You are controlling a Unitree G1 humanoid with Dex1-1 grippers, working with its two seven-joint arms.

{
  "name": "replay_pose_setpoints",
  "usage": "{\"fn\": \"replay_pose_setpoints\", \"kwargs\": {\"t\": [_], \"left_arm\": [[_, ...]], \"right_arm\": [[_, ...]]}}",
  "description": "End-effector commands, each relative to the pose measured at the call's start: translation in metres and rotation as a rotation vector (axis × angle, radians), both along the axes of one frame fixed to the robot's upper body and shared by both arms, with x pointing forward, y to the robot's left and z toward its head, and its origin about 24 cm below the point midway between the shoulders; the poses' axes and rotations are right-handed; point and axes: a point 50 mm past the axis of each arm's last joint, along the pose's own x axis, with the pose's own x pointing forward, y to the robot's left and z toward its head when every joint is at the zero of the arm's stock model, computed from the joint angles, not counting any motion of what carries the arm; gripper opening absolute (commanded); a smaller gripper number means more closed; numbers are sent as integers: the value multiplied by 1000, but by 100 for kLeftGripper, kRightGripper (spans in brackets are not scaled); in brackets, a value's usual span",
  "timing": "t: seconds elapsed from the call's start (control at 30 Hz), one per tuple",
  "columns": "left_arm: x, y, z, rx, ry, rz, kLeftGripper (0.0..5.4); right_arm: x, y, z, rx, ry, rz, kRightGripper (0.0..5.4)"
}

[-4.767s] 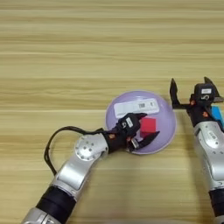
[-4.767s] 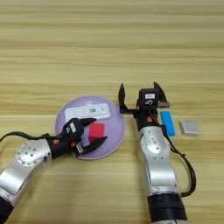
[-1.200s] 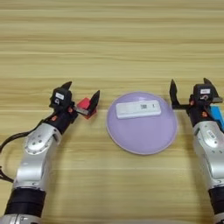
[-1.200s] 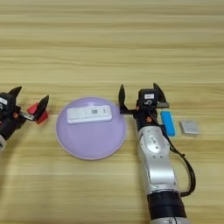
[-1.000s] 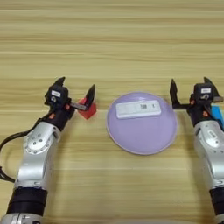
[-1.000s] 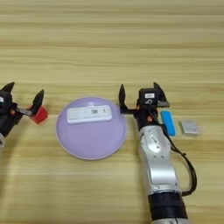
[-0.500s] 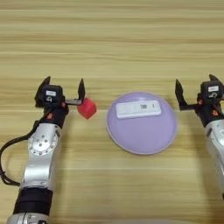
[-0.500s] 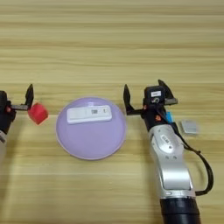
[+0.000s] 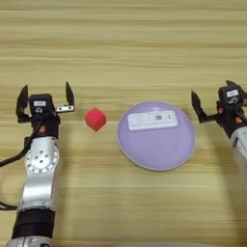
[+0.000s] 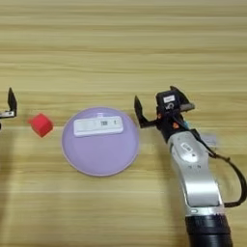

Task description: Move the objects on the table

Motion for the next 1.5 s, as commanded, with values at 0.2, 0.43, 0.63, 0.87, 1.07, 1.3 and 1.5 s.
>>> {"fn": "replay_pose_setpoints", "kwargs": {"t": [0.2, 0.43, 0.63, 0.87, 1.07, 1.3, 1.5], "left_arm": [[2, -5, 4, 7, -19, -1, 538], [3, -9, 5, 5, -20, -6, 538], [3, -12, 5, 4, -23, -6, 538], [3, -15, 6, 5, -26, -4, 538], [2, -15, 6, 5, -28, 3, 538], [2, -14, 7, 5, -28, 9, 538], [1, -14, 7, 5, -26, 10, 538]], "right_arm": [[15, 30, 0, -83, 83, 171, 540], [34, 50, -5, -156, 150, 258, 540], [49, 63, -12, -248, 190, 306, 540], [59, 71, -24, -296, 235, 338, 540], [57, 77, -28, -294, 253, 368, 540], [51, 81, -28, -306, 253, 401, 540], [43, 82, -27, -345, 275, 436, 540]]}}
